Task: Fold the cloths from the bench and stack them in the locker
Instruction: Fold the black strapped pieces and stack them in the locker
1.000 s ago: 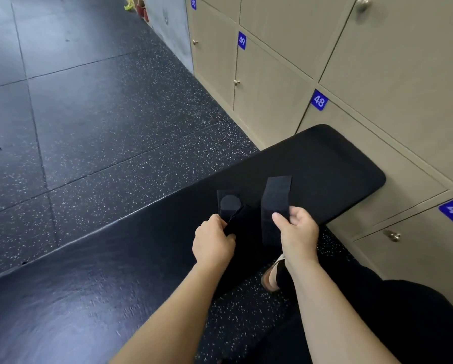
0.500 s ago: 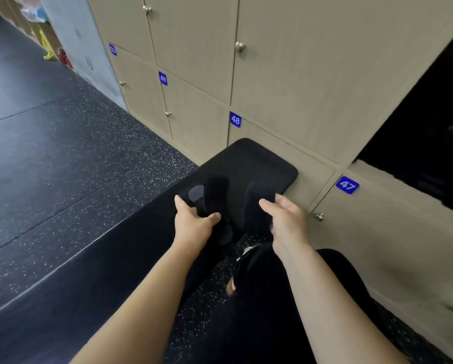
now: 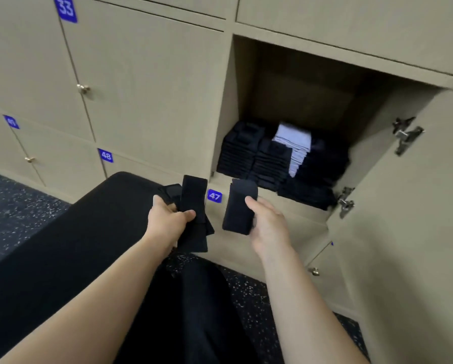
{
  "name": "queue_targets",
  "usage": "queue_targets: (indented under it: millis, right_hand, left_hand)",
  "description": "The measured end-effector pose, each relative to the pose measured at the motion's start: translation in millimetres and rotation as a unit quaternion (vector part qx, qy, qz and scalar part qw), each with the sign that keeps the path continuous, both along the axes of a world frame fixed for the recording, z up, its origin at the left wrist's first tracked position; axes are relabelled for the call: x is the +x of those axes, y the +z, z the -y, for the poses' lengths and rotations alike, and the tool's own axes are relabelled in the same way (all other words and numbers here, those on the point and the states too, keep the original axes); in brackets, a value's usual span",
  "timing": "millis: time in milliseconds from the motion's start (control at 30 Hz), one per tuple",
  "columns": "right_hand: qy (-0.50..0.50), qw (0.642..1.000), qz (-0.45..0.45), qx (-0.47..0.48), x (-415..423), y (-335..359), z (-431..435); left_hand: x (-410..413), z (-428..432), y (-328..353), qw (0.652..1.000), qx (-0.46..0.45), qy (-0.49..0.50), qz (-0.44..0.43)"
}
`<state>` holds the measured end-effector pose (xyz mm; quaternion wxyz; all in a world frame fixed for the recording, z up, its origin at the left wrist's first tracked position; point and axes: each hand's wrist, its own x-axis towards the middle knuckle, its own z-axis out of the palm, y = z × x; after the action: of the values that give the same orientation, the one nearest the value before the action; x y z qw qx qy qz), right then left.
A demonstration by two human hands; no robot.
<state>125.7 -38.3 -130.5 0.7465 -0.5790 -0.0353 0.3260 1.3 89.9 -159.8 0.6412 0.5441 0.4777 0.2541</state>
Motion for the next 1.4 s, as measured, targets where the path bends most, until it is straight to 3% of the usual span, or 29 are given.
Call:
queue_targets:
  millis: [233,367,533,633,800,833,933,1100,1400]
  right_hand:
    - [-0.021,1.000,0.013,-0.016,77.6,13.9,44.9]
    - [-0.081,0.995,0.026,-0.050,123.3,9.2,59.5]
    - [-0.186,0.950,0.173,-0.185,194.5,9.7,59.7]
    - [-0.182,0.859,0.348,-0.328,235.9,9.9,50.0]
    - [-0.120,0.603,0.555,-0.561,274.4,-10.8,35.3]
    - [-0.112,0.571,0.576,-0.574,276.7,-20.5,33.2]
    - [-0.069,0.520,0.609,-0.595,280.0,-57.0,32.2]
    - [-0.006,0.510,0.644,-0.571,289.3,-85.1,36.7]
    - [0.038,0.496,0.621,-0.605,294.5,-106.2,33.8]
  left_hand:
    - [86.2,25.6,5.8,0.997,-0.019,-0.064,0.034]
    - [123.2,29.9,0.3,0.994,-0.039,-0.092,0.034]
    - [158.0,30.7,-13.6,0.990,-0.072,-0.109,0.057]
    - [172.4,28.4,-22.5,0.986,-0.094,-0.116,0.070]
    - [189.9,22.1,-37.0,0.983,-0.112,-0.113,0.092]
    - [192.3,21.7,-40.4,0.983,-0.111,-0.114,0.090]
    - [196.4,19.0,-51.9,0.982,-0.122,-0.119,0.085]
    - [200.2,17.4,-62.3,0.980,-0.135,-0.124,0.082]
    - [205.2,24.8,-52.4,0.978,-0.123,-0.143,0.087]
